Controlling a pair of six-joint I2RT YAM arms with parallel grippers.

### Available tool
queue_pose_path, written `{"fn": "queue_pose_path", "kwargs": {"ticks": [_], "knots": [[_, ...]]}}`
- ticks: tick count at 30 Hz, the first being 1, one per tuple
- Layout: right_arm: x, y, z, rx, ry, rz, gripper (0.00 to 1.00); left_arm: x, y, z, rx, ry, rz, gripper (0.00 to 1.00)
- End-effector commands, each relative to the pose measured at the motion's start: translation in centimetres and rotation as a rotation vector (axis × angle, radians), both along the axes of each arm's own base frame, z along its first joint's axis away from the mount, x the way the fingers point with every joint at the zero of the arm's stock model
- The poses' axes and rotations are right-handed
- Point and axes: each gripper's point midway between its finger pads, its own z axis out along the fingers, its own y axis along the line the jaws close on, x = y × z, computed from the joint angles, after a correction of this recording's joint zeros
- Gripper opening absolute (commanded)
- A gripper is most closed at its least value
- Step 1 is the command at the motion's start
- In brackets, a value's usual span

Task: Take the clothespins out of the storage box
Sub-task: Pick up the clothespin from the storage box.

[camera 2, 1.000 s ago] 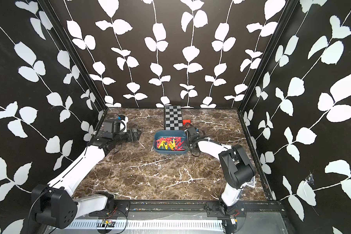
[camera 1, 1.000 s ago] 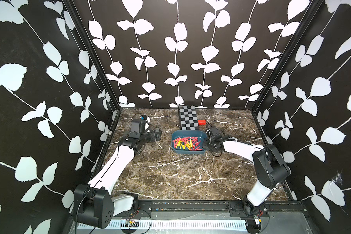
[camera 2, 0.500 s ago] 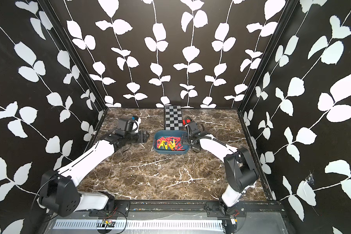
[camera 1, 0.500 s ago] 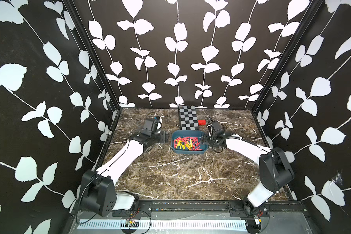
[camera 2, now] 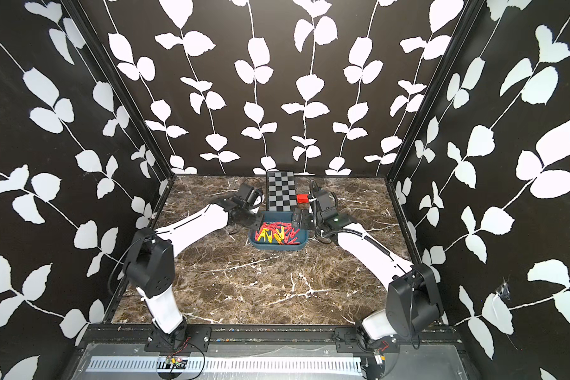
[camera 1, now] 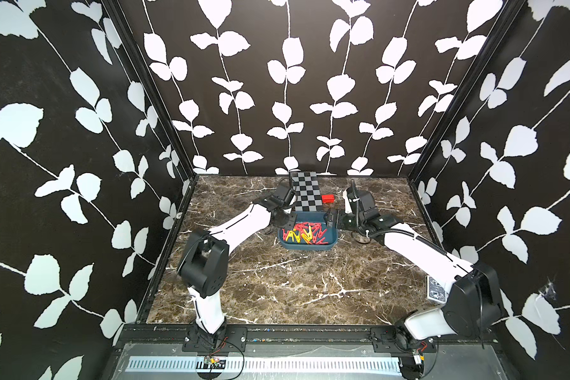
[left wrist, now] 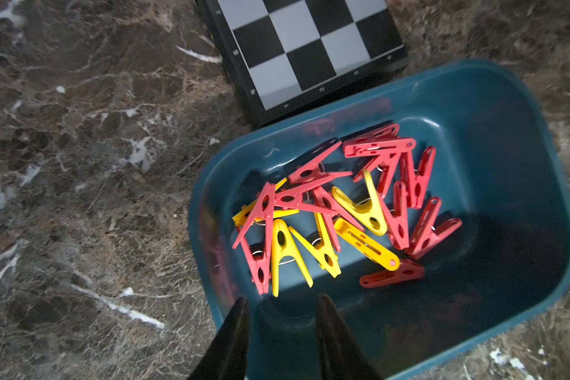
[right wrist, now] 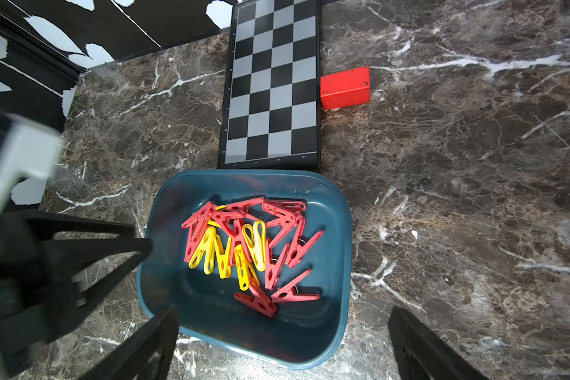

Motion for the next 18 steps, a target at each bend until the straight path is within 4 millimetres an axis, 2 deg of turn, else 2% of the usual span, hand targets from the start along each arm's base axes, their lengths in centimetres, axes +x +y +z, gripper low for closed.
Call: {"fn": "queue_pose_path", "kwargs": {"ticks": [1, 3, 6, 18], "knots": [[-0.4, -0.3, 0.6, 0.001, -0.019, 0.005, 0.99, -0.3, 0.4, -0.6, 0.082, 0.035, -0.035, 0.34], [-0.5, -0.3, 0.6, 0.0, -0.016, 0.006, 0.99, -0.1, 0.0, -1.5, 0.106, 0.054, -0.051, 0.34], [-0.4, -0.4, 0.4, -0.005, -0.011, 0.0, 0.99, 0.2, -0.2, -2.6, 0.134, 0.083, -0.065, 0.27], [-0.4, -0.5, -0.1, -0.013, 0.0, -0.01, 0.99, 0.8, 0.3, -4.9, 0.215, 0.108, -0.07, 0.26]]}}
